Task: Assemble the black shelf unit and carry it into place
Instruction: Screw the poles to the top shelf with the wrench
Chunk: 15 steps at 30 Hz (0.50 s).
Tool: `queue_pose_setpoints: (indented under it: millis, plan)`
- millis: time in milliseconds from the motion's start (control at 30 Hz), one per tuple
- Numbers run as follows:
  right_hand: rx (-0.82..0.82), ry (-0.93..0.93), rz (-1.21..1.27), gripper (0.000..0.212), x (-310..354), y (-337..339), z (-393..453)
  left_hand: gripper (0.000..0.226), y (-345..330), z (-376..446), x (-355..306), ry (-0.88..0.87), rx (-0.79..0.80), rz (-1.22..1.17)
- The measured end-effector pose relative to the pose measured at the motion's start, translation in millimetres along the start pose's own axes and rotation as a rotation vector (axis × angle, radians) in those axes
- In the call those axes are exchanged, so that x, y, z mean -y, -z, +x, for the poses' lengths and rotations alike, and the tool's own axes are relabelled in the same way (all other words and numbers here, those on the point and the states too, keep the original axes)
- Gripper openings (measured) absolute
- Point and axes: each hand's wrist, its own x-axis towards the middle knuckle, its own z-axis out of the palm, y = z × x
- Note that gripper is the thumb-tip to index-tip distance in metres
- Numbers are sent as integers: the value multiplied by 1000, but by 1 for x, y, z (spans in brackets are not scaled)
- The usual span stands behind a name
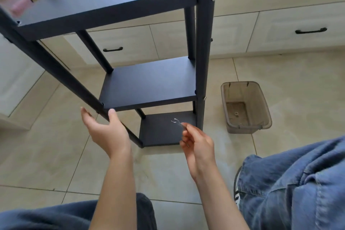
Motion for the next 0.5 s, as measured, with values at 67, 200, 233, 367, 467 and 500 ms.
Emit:
queue_pose_setpoints:
  millis: [67,200,233,367,467,500]
  plan:
    - [-18,53,-119,31,1,2,-2,70,2,-27,-4,-133,30,-4]
    - [-103,210,-462,26,15,10,-5,44,-9,-75,-9,-373,263,37]
    - [-111,221,-519,23,22,13,-5,39,-15,-84,-12,-387,363,55]
    - [-148,219,-717,19,57,25,-14,42,-42,-103,-24,-474,631,128]
    - [-198,293,-777,17,84,31,-25,57,-65,-105,-29,-537,793,239]
    - [-201,304,-789,16,93,30,-28,62,-73,-104,-30,-573,835,302]
